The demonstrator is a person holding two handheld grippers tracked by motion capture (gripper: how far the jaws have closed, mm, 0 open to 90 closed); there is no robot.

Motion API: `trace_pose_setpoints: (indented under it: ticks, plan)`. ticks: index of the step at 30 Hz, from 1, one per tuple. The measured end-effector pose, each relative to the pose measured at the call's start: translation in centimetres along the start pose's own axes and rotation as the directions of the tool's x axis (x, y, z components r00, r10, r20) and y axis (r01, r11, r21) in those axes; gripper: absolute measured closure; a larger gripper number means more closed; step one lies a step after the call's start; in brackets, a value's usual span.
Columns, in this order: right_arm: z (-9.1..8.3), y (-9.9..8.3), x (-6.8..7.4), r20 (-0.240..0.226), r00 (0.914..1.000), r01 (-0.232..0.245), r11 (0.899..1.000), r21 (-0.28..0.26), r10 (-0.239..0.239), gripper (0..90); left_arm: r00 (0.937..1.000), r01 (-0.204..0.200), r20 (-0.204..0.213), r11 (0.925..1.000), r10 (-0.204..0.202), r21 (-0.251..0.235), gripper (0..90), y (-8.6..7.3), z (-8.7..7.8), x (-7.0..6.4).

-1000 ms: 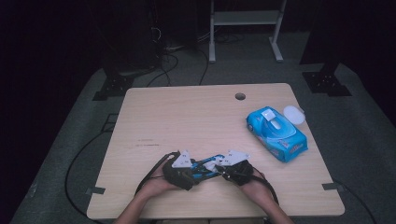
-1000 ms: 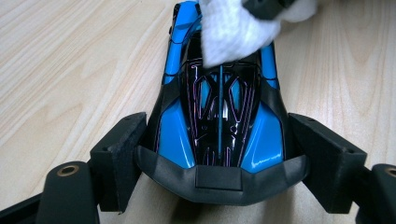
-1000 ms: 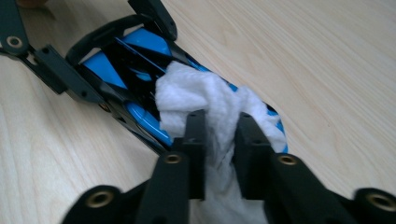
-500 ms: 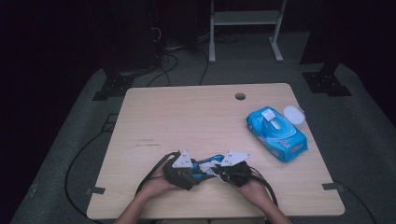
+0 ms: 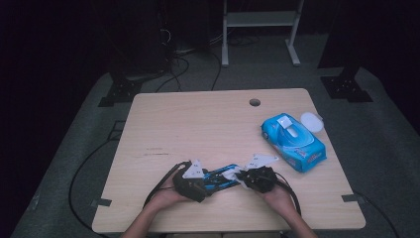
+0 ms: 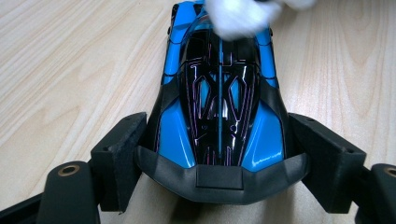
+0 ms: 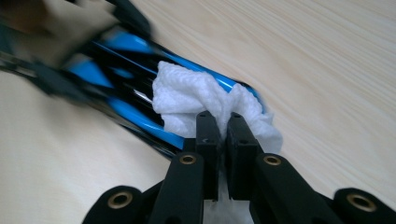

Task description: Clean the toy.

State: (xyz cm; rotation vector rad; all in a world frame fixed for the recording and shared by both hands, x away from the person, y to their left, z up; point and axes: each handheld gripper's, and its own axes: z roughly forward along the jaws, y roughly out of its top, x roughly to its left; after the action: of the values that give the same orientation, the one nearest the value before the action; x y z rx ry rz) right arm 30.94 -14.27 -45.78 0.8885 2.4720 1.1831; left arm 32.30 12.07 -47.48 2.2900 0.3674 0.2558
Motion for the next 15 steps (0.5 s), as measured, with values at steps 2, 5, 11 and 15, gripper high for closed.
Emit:
trace_pose_setpoints:
  ticks: [2,5,11,15]
  plan:
    - [0.4,0.4,1.1,-0.047,0.9984,0.031,0.999,-0.01,-0.031,84.6,1.0,0.007,-0.001,1.0,-0.007,0.0,23.0,0.0,0.0,-0.1]
    - [0.7,0.6,1.8,-0.052,0.9964,0.067,0.998,-0.001,-0.067,84.6,1.0,0.009,-0.001,0.9999,-0.009,0.004,22.9,-0.1,-0.2,0.0]
    - [0.1,0.2,0.1,-0.036,0.9992,0.018,1.0,0.006,-0.018,84.7,0.9996,0.027,0.008,0.9996,-0.027,0.007,24.3,-0.2,-0.1,0.2]
    - [0.0,0.1,-0.1,-0.024,0.9997,-0.004,1.0,0.004,0.004,84.7,0.9999,0.015,0.005,0.9998,-0.015,0.01,24.4,-0.1,0.1,0.1]
